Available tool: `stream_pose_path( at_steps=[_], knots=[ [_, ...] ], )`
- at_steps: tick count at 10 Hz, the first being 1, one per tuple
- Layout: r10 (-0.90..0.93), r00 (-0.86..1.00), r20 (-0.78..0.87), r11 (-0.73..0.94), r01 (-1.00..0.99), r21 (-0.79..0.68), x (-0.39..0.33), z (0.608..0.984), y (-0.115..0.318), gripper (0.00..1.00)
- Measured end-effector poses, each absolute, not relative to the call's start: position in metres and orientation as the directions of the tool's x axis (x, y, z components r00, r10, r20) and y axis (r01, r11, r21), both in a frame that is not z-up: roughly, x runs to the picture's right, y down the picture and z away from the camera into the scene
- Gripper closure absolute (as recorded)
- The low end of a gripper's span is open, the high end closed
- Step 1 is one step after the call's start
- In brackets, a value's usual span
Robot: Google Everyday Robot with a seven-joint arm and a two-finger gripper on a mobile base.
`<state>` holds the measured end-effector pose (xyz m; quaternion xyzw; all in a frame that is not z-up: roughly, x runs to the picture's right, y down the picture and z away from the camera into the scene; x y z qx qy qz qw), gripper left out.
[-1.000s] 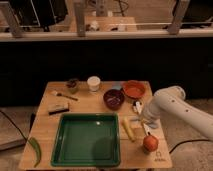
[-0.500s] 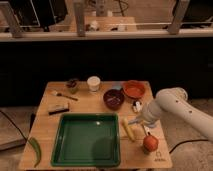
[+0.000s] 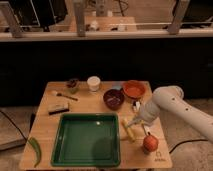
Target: Place towel in table surface
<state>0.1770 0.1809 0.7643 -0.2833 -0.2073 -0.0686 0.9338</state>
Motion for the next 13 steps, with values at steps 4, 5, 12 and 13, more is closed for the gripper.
stream_pose_path(
  at_steps=[4, 5, 12, 13],
  knots=[
    [-0.030, 0.880, 0.474, 0.831, 0.286, -0.478, 0.1794, 0.7631, 0.1776, 0.70],
    [-0.028, 0.876, 0.482, 0.831, 0.288, -0.476, 0.1805, 0.7626, 0.1773, 0.60],
    [-0.024, 0.859, 0.512, 0.818, 0.311, -0.483, 0.1813, 0.7632, 0.1820, 0.20],
    [-0.015, 0.851, 0.525, 0.818, 0.313, -0.483, 0.1835, 0.7626, 0.1830, 0.20]
  ],
)
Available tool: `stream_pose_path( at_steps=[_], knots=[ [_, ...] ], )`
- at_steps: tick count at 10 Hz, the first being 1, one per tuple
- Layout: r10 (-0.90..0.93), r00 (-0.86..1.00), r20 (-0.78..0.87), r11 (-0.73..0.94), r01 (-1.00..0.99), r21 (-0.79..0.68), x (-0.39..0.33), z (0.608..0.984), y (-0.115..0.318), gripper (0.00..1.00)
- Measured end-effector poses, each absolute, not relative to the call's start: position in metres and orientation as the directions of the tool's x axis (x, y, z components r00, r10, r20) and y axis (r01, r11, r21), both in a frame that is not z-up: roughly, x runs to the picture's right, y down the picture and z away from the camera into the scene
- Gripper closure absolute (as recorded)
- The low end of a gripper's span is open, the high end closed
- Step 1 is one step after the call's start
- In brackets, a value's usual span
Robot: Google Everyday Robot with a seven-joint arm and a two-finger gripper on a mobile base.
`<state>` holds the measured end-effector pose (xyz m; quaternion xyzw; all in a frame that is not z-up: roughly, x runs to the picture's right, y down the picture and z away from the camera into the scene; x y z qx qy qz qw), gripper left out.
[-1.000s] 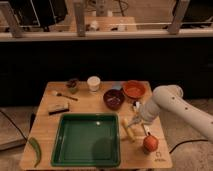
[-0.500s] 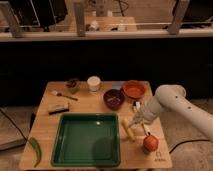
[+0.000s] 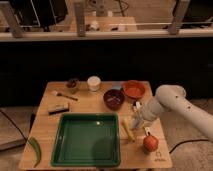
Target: Place towel in table surface
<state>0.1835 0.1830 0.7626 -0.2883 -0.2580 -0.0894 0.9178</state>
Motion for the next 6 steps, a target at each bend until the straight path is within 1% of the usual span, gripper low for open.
stream_pose_path(
  at_steps=[6],
  knots=[
    [-0.002, 0.844, 0.536, 0.812, 0.314, -0.492, 0.1880, 0.7664, 0.1783, 0.20]
  ],
)
